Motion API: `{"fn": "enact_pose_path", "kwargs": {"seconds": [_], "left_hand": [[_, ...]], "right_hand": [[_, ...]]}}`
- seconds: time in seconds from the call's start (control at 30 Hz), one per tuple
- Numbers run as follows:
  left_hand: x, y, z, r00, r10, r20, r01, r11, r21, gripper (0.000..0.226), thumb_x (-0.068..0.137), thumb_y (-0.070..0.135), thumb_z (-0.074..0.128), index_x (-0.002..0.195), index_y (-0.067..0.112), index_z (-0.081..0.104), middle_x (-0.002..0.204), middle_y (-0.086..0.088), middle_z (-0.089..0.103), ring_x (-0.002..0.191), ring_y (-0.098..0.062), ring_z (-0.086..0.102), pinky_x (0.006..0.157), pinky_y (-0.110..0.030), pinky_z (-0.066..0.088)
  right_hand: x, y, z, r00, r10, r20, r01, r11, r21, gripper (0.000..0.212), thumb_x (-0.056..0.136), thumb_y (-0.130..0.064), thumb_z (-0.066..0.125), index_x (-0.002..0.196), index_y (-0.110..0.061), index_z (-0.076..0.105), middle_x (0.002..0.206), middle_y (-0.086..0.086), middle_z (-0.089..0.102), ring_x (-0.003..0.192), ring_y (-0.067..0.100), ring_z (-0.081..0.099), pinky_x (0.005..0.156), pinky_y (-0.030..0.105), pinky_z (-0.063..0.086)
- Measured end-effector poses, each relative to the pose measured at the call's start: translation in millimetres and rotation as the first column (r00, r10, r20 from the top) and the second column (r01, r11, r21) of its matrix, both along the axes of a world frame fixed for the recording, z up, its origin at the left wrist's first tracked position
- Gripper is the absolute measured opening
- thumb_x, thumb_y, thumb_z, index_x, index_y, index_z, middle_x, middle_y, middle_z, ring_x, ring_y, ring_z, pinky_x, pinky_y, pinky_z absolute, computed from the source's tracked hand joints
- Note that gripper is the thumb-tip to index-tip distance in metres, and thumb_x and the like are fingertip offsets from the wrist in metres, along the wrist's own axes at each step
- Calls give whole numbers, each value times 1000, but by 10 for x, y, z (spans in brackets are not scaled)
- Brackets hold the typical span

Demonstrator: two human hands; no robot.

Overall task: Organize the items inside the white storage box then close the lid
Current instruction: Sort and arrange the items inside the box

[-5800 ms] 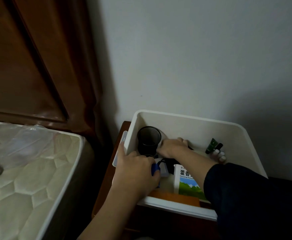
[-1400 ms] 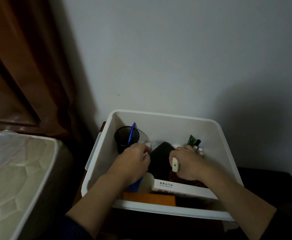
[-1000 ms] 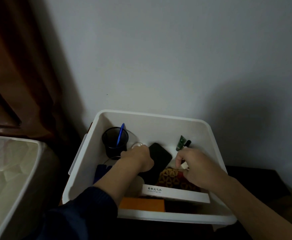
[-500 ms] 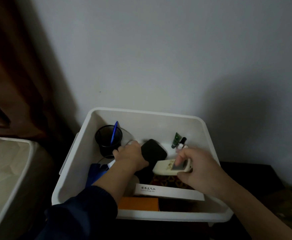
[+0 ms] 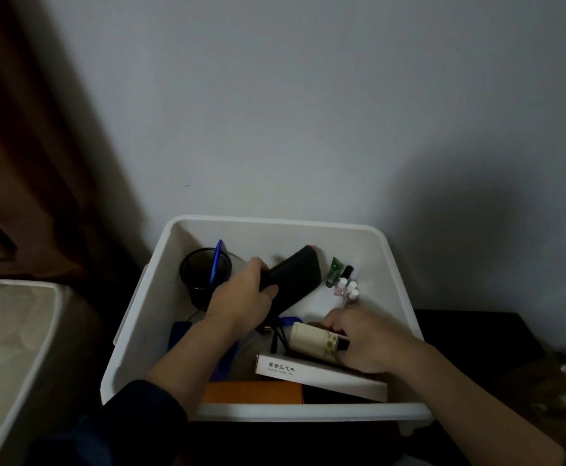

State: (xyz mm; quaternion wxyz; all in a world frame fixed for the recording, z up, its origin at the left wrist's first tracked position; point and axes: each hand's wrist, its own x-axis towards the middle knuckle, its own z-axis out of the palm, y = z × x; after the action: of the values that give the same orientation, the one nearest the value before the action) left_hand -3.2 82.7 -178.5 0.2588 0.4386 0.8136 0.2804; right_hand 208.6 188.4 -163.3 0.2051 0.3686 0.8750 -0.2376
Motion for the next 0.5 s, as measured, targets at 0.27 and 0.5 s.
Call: {"fn": "enact_pose_path", "kwargs": {"seconds": [0.27, 0.5], "left_hand": [[-127, -235, 96, 886, -214, 411, -13, 876, 483, 14, 105, 21, 62, 113, 30, 57, 99, 15, 65, 94, -3, 66, 78, -23, 57], [-41, -207, 149, 831, -316, 459, 65, 873, 484, 24, 106, 32, 60, 130, 32, 55, 116, 11, 66, 113, -13, 68, 96, -34, 60]], "right_hand": [[-137, 43, 43, 751, -422, -508, 228, 888, -400, 92, 75, -66, 84, 151, -33, 46, 139, -9, 63, 119, 8, 65, 105, 35, 54], [-360, -61, 196, 341, -573, -746, 40, 801, -597, 37, 90, -39, 81, 125, -43, 70, 127, -3, 75, 122, 15, 69, 99, 43, 60]]}}
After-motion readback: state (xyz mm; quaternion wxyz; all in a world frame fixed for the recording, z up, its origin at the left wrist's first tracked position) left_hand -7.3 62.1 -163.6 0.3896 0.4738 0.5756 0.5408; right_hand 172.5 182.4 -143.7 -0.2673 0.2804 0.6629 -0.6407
